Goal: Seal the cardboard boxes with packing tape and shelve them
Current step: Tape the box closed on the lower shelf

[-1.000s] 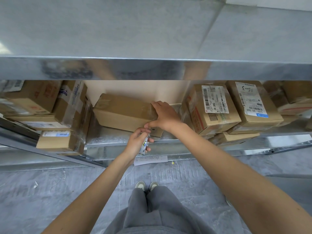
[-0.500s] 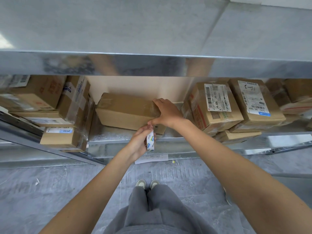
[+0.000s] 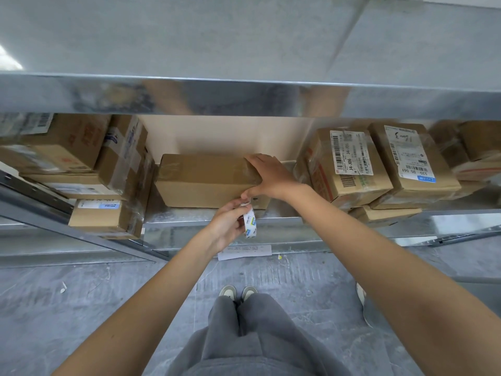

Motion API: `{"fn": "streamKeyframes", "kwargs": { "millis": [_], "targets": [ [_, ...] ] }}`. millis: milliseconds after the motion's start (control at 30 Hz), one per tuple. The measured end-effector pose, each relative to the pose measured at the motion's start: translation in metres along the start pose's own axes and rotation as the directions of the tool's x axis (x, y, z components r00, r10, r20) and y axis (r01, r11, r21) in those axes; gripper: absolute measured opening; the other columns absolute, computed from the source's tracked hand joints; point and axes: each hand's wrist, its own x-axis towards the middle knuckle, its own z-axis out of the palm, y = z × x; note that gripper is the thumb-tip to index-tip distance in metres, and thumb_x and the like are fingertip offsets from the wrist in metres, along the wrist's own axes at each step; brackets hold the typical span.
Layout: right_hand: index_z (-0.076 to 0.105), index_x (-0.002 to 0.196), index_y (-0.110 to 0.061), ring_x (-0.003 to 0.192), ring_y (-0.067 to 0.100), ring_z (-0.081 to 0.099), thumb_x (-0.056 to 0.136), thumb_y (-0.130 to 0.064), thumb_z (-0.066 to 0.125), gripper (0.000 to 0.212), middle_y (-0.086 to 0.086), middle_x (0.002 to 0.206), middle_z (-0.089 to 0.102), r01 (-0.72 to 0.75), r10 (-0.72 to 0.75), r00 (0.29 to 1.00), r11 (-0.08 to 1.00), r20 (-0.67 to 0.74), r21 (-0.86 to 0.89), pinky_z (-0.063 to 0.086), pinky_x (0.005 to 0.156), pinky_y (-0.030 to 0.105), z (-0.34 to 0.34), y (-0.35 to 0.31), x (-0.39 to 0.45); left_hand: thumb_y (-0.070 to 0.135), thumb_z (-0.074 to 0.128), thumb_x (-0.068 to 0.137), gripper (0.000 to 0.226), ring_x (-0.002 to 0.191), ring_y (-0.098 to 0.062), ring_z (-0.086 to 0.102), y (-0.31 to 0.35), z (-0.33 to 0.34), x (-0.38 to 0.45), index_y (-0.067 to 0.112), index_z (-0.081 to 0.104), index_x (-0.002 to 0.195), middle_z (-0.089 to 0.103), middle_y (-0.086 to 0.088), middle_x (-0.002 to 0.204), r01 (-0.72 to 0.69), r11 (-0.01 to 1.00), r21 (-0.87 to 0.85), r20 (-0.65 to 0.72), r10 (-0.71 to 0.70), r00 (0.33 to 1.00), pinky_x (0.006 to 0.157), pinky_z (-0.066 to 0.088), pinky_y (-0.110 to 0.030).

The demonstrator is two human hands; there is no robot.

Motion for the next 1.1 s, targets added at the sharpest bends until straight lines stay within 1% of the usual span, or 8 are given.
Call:
{"fn": "streamKeyframes", "kwargs": {
  "millis": [167,300,367,567,733,900,967,1100],
  "targets": [
    [0.012,0.156,-0.017,0.150,0.016,0.000,0.080,-0.057,0.069,0.102,0.002,0.163,0.008,-0.019,0.018,1.000,0.998,0.010,0.056,0.003,0.118,0.027,0.010,0.004,-0.004,0.013,0.059,0.096,0.019,0.078,-0.016,0.060,0.000,-0.003,0.001,0.020,0.057,0.114,0.062,-0.002,0.088,0.032,0.999,0.001,0.010,-0.032,0.999,0.074,0.050,-0.027],
    [0.008,0.156,-0.019,0.150,0.012,-0.004,0.095,-0.061,0.041,0.082,-0.001,0.164,0.003,-0.057,0.057,0.998,0.995,0.003,0.077,-0.002,0.117,0.025,0.008,0.002,-0.005,0.014,0.064,0.093,0.024,0.075,-0.015,0.061,-0.002,-0.004,0.000,0.020,0.056,0.115,0.063,-0.003,0.087,0.006,1.000,0.006,-0.014,-0.006,1.000,0.069,0.050,-0.025],
    [0.007,0.156,-0.018,0.150,0.013,-0.004,0.097,-0.059,0.037,0.078,0.000,0.164,0.002,-0.036,0.036,0.999,0.998,-0.003,0.042,-0.003,0.116,0.024,0.008,0.002,-0.006,0.015,0.066,0.092,0.027,0.071,-0.014,0.062,-0.003,-0.005,0.000,0.020,0.056,0.117,0.064,-0.002,0.086,-0.017,0.999,0.028,-0.022,0.017,1.000,0.064,0.050,-0.023],
    [0.003,0.156,-0.018,0.150,0.013,-0.005,0.089,-0.063,0.051,0.094,-0.001,0.164,-0.001,-0.007,0.007,1.000,1.000,0.014,0.012,-0.002,0.116,0.024,0.010,0.005,-0.008,0.017,0.066,0.092,0.034,0.077,-0.017,0.064,-0.003,-0.011,-0.001,0.016,0.058,0.125,0.066,-0.004,0.092,-0.046,0.991,0.126,0.002,0.046,0.999,0.065,0.051,-0.022],
    [0.016,0.155,-0.014,0.150,0.015,0.001,0.087,-0.059,0.057,0.091,0.001,0.163,0.012,0.044,-0.044,0.996,0.999,-0.075,-0.005,0.002,0.117,0.024,0.017,0.004,-0.006,0.016,0.062,0.094,0.033,0.083,-0.022,0.059,-0.004,-0.011,0.001,0.015,0.057,0.127,0.063,-0.009,0.098,-0.063,0.978,0.199,-0.006,0.066,0.998,0.066,0.050,-0.026],
    [0.024,0.151,-0.014,0.147,0.020,0.012,0.084,-0.057,0.062,0.088,0.004,0.158,0.023,0.056,-0.054,0.991,0.998,-0.122,0.014,0.011,0.118,0.030,0.021,0.006,-0.005,0.022,0.059,0.095,0.022,0.082,-0.020,0.057,-0.007,-0.010,0.001,0.023,0.060,0.117,0.061,-0.007,0.096,-0.067,0.967,0.244,-0.018,0.073,0.997,0.068,0.048,-0.029],
    [0.027,0.150,-0.014,0.144,0.021,0.018,0.083,-0.057,0.064,0.088,0.004,0.154,0.028,0.068,-0.066,0.988,0.998,-0.137,0.008,0.017,0.117,0.031,0.022,0.006,-0.004,0.026,0.059,0.094,0.018,0.084,-0.021,0.057,-0.008,-0.011,0.001,0.027,0.062,0.113,0.061,-0.005,0.097,-0.065,0.960,0.272,-0.028,0.075,0.997,0.074,0.047,-0.031],
    [0.029,0.149,-0.012,0.142,0.023,0.022,0.082,-0.057,0.065,0.088,0.006,0.153,0.030,0.078,-0.078,0.986,0.997,-0.146,-0.004,0.018,0.117,0.033,0.024,0.007,-0.003,0.034,0.060,0.093,0.015,0.088,-0.022,0.054,-0.010,-0.013,0.002,0.033,0.064,0.107,0.060,-0.005,0.097,-0.051,0.948,0.315,-0.037,0.065,0.997,0.079,0.043,-0.034]
  ]
}}
